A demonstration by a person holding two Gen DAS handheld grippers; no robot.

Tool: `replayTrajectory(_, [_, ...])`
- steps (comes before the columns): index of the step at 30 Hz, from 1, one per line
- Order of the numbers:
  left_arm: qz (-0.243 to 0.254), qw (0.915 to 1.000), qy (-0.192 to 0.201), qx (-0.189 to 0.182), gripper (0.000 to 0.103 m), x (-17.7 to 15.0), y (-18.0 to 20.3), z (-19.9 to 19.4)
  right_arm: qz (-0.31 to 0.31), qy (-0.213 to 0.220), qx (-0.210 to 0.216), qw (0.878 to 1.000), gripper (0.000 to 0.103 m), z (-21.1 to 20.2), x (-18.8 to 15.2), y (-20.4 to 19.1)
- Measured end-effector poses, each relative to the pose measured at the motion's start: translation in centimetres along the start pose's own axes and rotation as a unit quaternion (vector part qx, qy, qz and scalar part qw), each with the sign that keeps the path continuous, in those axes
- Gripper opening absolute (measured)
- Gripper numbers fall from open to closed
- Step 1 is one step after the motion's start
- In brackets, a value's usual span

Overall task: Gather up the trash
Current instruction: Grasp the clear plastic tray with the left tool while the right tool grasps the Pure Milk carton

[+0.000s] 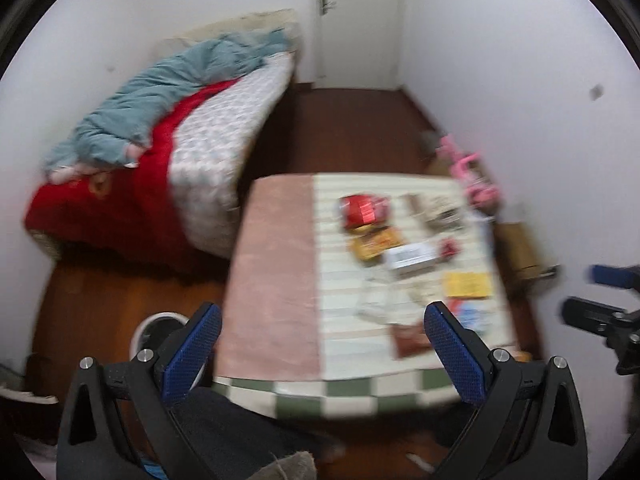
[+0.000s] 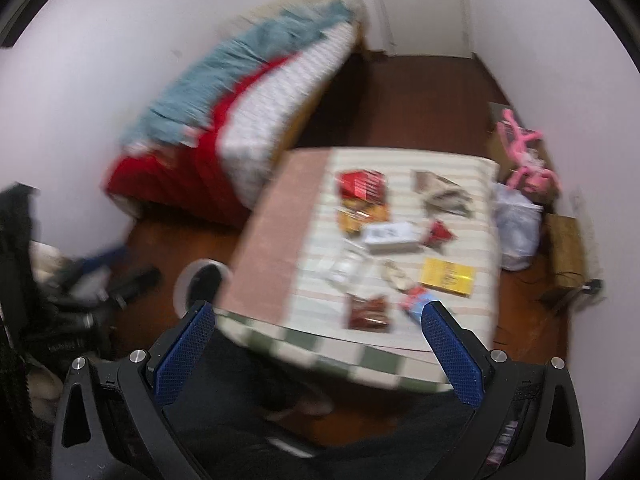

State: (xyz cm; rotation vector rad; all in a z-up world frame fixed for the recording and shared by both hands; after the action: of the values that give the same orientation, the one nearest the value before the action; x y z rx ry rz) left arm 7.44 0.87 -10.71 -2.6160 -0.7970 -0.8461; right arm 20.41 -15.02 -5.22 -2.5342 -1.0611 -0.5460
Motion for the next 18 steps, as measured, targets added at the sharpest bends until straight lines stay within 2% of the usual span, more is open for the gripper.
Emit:
replayTrajectory(3, [0.020, 0.9982, -0.032, 0.046, 0.103, -2.0, 1.1, 6.3, -0.004, -0.049, -0.064, 0.997, 0.103, 6.8, -0.8, 3.0])
replayTrajectory(5, [0.032, 0.9953, -0.072, 0.056, 0.103, -3.6, 2.0, 10.9, 0.004, -0.086, -0.080, 0.993, 0.103, 11.4, -1.4, 5.1])
replayTrajectory(8, [0.036, 0.9912, -0.111, 0.062, 0.103, -5.5, 2.9, 15.6, 0.006, -0.129, -0.107, 0.986, 0.103, 17.8, -2.0, 8.3])
replayTrajectory(12, [0.027, 0.9869, -0.148, 0.059, 0.103, -6.9, 3.4, 19.3, -0.009, -0.175, -0.122, 0.977, 0.099, 24.1, -2.5, 10.5])
replayTrajectory(17, [0.039, 0.9851, -0.159, 0.053, 0.103, -6.2, 4.4, 21.2, -0.027, -0.225, -0.123, 0.966, 0.098, 29.1, -3.2, 11.9])
replayTrajectory(18, [0.045, 0.9848, -0.159, 0.052, 0.103, -6.0, 4.6, 21.3, -0.024, -0.233, -0.119, 0.965, 0.095, 29.9, -3.4, 12.2])
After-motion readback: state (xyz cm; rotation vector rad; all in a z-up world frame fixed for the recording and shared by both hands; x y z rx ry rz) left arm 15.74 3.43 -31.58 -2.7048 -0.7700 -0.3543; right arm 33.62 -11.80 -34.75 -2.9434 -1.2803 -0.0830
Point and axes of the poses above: each gripper's, at about its wrist camera, not at the fingertips, and z roughly the way its jaws point, y to its right, x to its top, the point moved 3 cm from there along z, roughly the way its jaws point, and after that the axes turned 3 degrees about z, right-handed, at the moved point
